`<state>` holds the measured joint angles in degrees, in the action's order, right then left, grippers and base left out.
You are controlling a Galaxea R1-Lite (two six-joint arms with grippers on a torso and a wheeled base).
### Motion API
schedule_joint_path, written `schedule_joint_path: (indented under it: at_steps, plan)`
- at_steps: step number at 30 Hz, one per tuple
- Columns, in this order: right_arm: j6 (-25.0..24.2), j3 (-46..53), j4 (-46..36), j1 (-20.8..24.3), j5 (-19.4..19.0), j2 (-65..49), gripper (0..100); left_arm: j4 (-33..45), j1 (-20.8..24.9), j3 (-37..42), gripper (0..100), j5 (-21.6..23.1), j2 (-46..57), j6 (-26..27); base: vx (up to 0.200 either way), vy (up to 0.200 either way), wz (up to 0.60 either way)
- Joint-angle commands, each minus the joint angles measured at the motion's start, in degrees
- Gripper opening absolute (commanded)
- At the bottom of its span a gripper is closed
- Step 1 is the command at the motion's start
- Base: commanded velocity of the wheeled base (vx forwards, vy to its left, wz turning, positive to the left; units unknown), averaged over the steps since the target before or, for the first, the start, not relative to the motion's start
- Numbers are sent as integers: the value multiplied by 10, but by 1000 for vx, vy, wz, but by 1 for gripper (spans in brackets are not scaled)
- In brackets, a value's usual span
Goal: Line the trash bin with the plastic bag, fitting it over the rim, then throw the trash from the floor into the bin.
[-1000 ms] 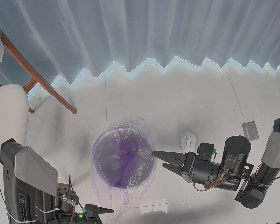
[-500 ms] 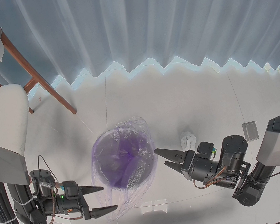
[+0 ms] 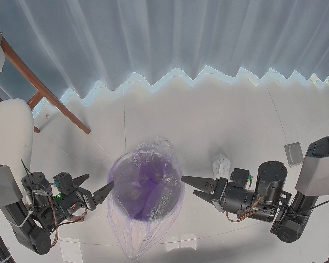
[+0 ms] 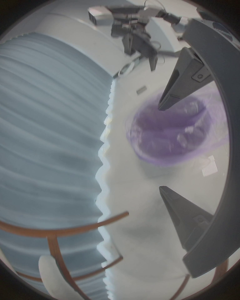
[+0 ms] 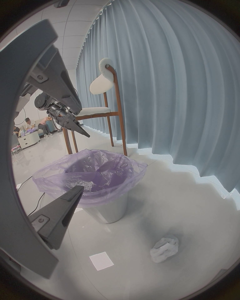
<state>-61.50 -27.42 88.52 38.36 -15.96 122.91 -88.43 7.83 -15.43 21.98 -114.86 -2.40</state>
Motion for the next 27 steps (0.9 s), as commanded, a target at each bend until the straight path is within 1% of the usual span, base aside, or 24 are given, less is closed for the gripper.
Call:
schedule_joint_path:
  at_steps: [1, 10, 15, 18, 20, 23, 27]
  plan:
    - [1, 0, 12, 0, 1, 22, 100, -1, -9, 6, 100, -67, -39, 1, 0, 0, 0]
    - [1, 0, 12, 1, 1, 27, 100, -2, -12, 20, 100, -69, -98, 5, 0, 0, 0]
    - [1, 0, 12, 1, 1, 28, 100, -1, -16, 30, 100, -70, -107, 5, 0, 0, 0]
    - [5, 0, 12, 1, 1, 28, 100, -2, -26, 23, 100, -70, -114, 5, 0, 0, 0]
    - [17, 1, 12, 1, 1, 29, 100, -1, -33, 14, 100, -70, -120, 5, 0, 0, 0]
    - [19, 2, 12, 1, 1, 29, 100, -1, -43, 8, 100, -70, -131, 5, 0, 0, 0]
    - [19, 3, 12, 1, 1, 28, 100, -2, -59, 1, 100, -85, -146, 5, 0, 0, 0]
